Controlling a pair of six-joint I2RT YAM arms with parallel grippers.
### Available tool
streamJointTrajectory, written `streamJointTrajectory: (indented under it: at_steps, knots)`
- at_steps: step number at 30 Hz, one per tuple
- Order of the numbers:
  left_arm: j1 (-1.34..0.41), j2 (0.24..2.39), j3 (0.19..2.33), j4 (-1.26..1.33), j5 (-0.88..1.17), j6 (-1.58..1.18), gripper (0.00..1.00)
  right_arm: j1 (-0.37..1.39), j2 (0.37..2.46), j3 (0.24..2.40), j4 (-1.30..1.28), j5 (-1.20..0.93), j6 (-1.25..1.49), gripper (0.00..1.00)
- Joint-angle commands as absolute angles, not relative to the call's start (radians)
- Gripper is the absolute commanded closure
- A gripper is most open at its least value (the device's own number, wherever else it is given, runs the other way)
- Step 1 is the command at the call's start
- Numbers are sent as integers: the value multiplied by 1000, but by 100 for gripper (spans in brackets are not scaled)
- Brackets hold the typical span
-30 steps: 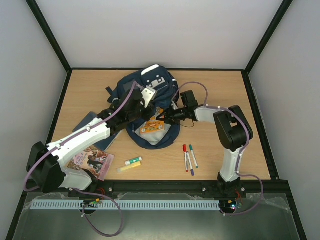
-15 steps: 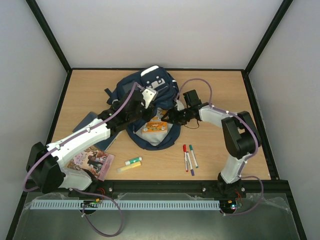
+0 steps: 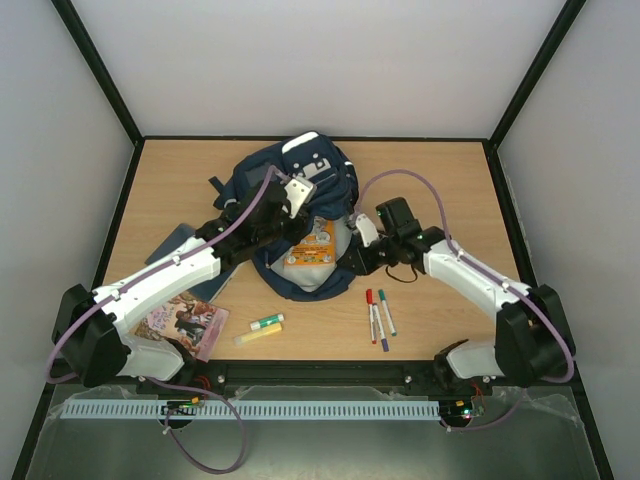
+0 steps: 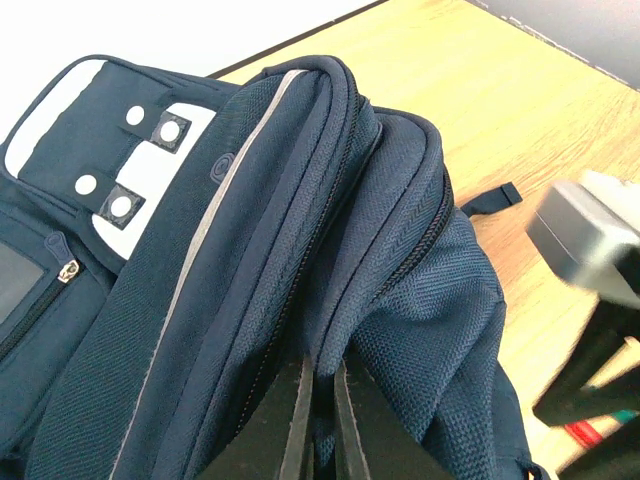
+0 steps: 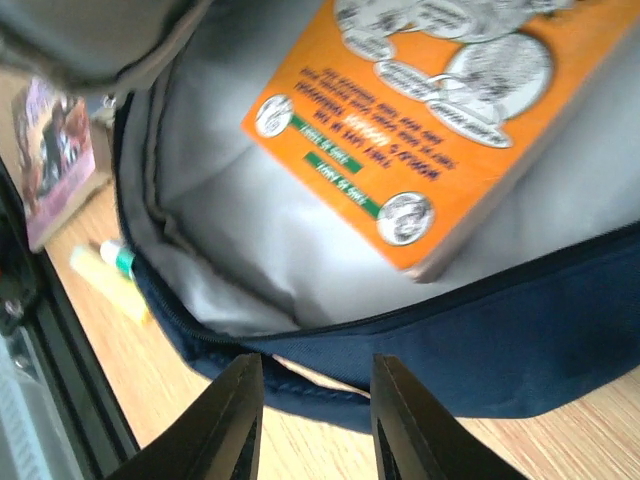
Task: Pack the student bag
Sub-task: Place the book in the student bag.
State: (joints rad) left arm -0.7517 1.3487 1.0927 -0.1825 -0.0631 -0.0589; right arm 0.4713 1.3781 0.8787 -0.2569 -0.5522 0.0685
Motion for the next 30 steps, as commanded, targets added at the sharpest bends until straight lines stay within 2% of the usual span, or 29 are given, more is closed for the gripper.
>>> streamJointTrajectory:
  at_steps: [1, 7, 11, 15, 24, 30]
  knots:
    - [-760, 1291, 1131, -100, -80, -51, 98, 596, 1318, 845, -329, -325, -202, 69]
    - [-759, 1286, 1128, -99, -91, -49, 98, 716, 1380, 827, -221, -27, -394, 66]
    - [-759, 1290, 1128, -103, -85, -46, 98, 744, 1431, 830, -122, 79, -459, 65]
    - [-759, 1292, 1128, -102, -90, -45, 98, 753, 1472, 842, -74, 78, -490, 58]
    - [-759, 1299, 1128, -106, -94, -40, 98, 754, 1488, 865, -81, -69, -481, 57]
    - [-759, 1299, 1131, -109, -88, -35, 98, 754, 1514, 892, -54, -40, -412, 45]
